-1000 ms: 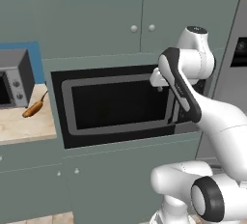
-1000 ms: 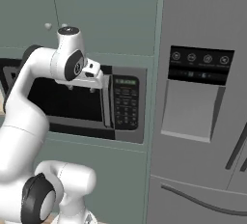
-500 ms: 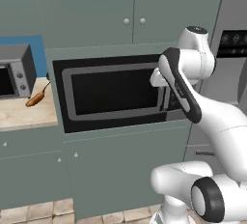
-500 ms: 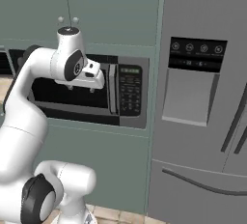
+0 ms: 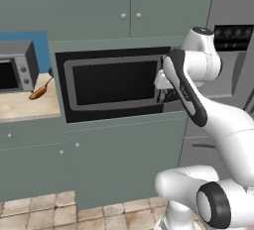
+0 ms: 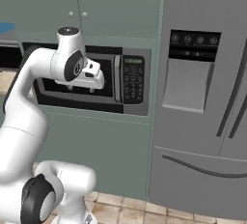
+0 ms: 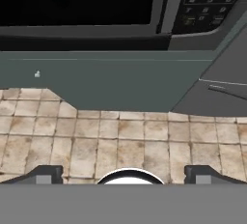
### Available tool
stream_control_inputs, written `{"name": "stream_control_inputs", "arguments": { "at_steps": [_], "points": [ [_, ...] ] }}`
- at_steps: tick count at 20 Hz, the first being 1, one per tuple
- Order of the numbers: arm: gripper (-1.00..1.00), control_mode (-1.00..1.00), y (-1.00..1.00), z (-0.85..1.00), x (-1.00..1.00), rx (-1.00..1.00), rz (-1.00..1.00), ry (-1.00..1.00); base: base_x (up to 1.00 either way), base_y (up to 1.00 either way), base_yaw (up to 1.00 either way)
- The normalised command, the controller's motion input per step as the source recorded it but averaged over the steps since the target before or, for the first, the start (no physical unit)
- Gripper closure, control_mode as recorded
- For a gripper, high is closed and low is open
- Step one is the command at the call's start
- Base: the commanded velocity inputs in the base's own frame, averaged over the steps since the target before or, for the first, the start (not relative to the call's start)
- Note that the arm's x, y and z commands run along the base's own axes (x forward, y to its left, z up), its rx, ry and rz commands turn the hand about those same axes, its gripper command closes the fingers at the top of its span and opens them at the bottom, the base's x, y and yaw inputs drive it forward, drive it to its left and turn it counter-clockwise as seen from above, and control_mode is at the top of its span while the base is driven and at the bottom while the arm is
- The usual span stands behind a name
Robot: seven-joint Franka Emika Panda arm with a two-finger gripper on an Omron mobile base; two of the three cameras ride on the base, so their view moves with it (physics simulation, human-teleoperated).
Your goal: Open the microwave door.
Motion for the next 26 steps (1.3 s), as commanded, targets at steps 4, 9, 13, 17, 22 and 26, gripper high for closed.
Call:
{"name": "stream_control_inputs", "arguments": {
  "at_steps": [4, 9, 13, 17, 22, 26],
  "points": [
    [-1.0, 1.0, 0.0, 0.0, 0.0, 0.0, 0.0, 0.0, -0.44, -0.2, 0.0],
    [-1.0, -1.0, -0.16, 0.0, -0.2, 0.0, -0.03, 0.0, -0.06, -0.05, 0.0],
    [-1.0, -1.0, -0.47, 0.0, -0.32, 0.01, -0.08, -0.03, 0.0, 0.0, 0.0],
    [-1.0, -1.0, -0.79, 0.0, -0.19, 0.0, -0.03, -0.31, 0.0, 0.0, 0.0],
    [-1.0, -1.0, -0.55, -0.03, 0.09, 0.0, 0.0, -0.38, 0.0, 0.0, 0.0],
    [-1.0, -1.0, 0.0, -0.03, 0.59, 0.0, 0.0, -0.37, 0.0, 0.0, 0.0]
  ]
}}
